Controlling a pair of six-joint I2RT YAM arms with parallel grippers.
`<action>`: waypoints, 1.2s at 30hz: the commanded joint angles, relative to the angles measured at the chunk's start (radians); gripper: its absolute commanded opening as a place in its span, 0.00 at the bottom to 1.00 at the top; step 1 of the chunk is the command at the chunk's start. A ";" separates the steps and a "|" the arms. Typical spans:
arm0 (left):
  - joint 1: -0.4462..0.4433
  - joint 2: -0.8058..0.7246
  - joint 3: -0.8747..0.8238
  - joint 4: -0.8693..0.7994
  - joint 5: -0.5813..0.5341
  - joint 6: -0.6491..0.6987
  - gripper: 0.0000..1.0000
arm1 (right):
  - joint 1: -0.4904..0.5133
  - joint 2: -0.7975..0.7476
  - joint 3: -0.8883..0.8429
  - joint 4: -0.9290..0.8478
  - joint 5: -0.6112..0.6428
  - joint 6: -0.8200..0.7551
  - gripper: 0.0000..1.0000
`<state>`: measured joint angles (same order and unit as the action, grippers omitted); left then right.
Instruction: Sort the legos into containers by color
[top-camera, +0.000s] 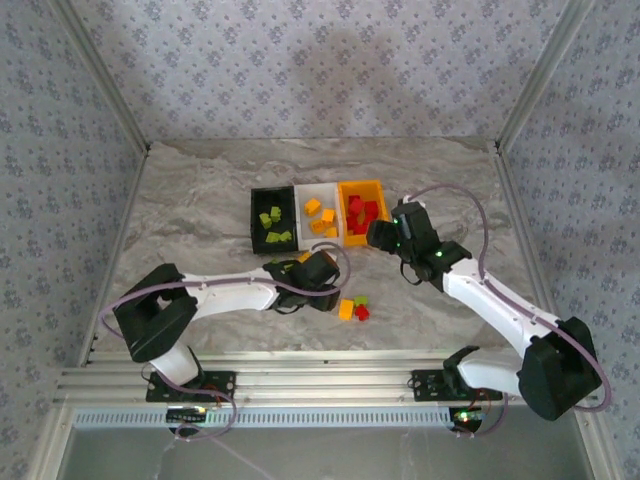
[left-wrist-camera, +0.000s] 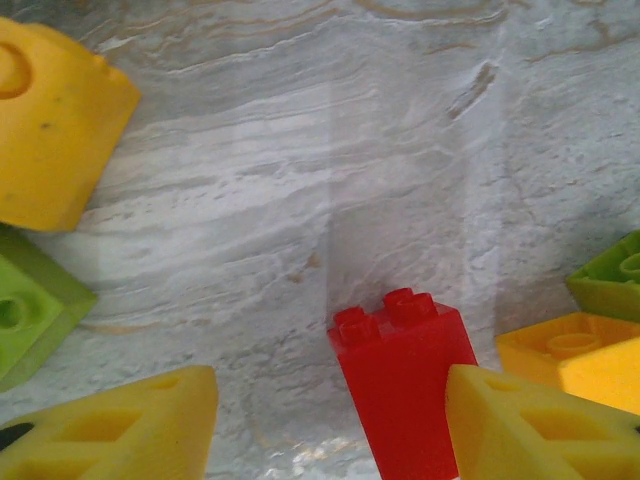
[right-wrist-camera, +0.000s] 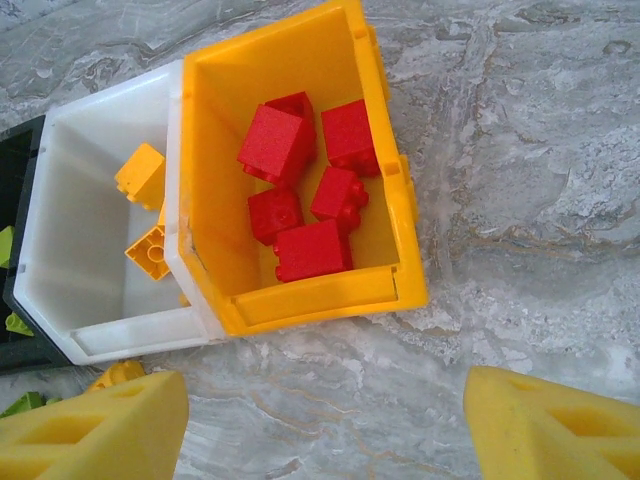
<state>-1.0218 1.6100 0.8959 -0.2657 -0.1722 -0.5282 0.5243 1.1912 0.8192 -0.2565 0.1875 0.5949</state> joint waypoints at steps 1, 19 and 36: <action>0.008 -0.005 -0.011 -0.096 -0.003 -0.001 0.63 | 0.006 -0.015 -0.011 0.006 0.023 0.015 0.75; -0.020 0.112 0.097 -0.058 0.037 -0.003 0.65 | -0.009 -0.092 -0.067 -0.005 0.038 0.015 0.75; 0.053 0.026 0.156 -0.072 0.059 -0.004 0.23 | -0.030 -0.157 -0.129 -0.004 0.030 0.051 0.75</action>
<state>-1.0103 1.7096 0.9855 -0.3347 -0.1181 -0.5320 0.4995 1.0573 0.7174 -0.2565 0.1986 0.6117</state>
